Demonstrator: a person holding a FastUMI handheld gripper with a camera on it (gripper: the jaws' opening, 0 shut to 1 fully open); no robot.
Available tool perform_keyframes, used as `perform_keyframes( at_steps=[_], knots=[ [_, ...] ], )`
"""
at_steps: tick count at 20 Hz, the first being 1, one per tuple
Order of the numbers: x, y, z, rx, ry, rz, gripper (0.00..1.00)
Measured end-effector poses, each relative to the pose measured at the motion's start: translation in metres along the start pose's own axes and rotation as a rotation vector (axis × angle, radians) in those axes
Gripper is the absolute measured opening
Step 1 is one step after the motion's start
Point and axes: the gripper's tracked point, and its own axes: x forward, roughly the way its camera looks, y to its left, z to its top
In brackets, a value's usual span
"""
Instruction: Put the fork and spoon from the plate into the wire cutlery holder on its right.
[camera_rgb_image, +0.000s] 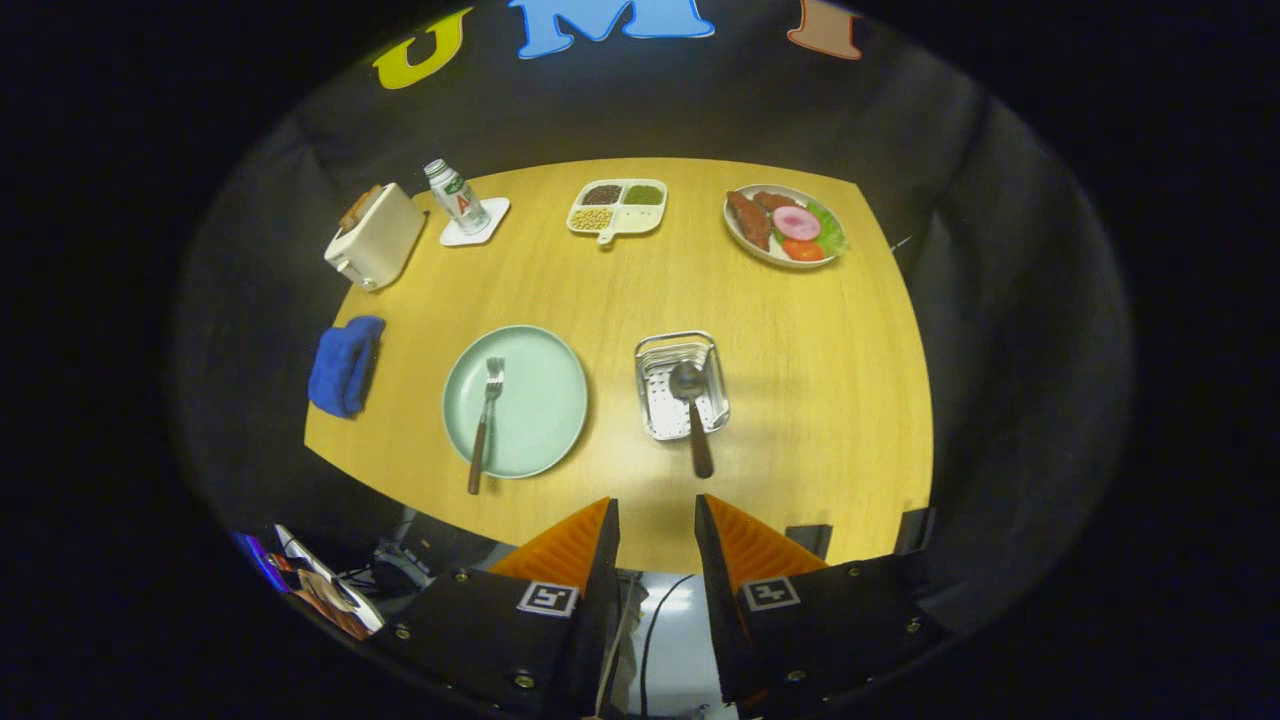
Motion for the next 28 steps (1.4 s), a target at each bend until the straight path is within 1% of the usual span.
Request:
perform_keyframes(
  at_steps=[3,8,12,14,16,18,24,28],
  knots=[
    [0.009,0.039,-0.017,-0.012,0.045,0.077,0.45],
    [0.044,0.094,-0.040,-0.077,0.121,0.131,0.45],
    [0.078,0.129,-0.046,-0.108,0.163,0.148,0.45],
    [0.096,0.147,-0.049,-0.111,0.186,0.167,0.45],
    [0.114,0.167,-0.050,-0.083,0.205,0.211,0.45],
    [0.132,0.175,-0.053,-0.069,0.227,0.208,0.45],
    [0.175,0.178,-0.057,-0.039,0.278,0.155,0.45],
    [0.193,0.183,-0.060,-0.022,0.296,0.151,0.45]
  ],
)
